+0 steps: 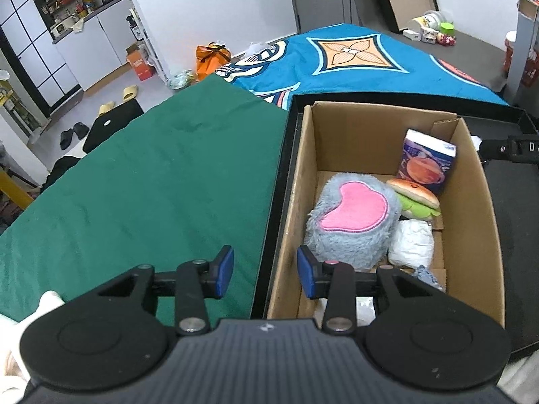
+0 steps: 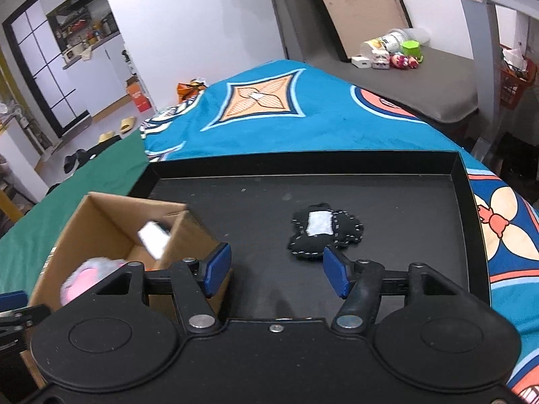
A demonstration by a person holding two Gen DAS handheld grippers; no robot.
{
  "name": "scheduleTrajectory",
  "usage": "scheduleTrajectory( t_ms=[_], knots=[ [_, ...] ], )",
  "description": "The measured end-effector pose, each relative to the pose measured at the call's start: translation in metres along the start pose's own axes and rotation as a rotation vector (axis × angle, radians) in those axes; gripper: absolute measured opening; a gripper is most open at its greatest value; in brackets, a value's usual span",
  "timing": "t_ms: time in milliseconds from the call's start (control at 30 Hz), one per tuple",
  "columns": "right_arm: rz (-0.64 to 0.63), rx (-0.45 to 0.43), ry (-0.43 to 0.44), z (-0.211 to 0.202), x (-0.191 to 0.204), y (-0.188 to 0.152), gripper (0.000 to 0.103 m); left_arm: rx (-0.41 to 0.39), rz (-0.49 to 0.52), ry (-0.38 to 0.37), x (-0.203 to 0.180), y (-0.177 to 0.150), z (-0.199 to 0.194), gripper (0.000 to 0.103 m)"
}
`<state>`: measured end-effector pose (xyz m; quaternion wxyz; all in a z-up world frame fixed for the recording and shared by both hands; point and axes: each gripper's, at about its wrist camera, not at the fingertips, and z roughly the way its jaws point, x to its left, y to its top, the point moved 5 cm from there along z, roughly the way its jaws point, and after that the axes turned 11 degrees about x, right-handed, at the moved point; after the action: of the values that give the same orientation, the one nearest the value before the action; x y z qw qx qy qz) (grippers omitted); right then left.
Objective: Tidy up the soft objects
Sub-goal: 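Move the right gripper to the black plush and grasp it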
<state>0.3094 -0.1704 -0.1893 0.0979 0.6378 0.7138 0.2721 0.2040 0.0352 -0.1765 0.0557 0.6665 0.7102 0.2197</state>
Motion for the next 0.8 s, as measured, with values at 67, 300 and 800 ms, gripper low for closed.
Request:
scheduleTrajectory(
  t_ms=[67, 300, 800],
  knots=[
    [0.005, 0.001, -0.007, 0.006, -0.005, 0.001, 0.061, 0.001, 0.006, 0.014, -0.001, 0.000, 0.001, 0.040],
    [0.025, 0.002, -0.012, 0.022, -0.015, 0.003, 0.061, 0.015, 0.045, 0.059, -0.011, 0.002, 0.008, 0.040],
    [0.017, 0.014, -0.052, 0.046, -0.019, 0.004, 0.054, 0.021, 0.056, 0.073, -0.015, 0.000, 0.010, 0.040]
  ],
)
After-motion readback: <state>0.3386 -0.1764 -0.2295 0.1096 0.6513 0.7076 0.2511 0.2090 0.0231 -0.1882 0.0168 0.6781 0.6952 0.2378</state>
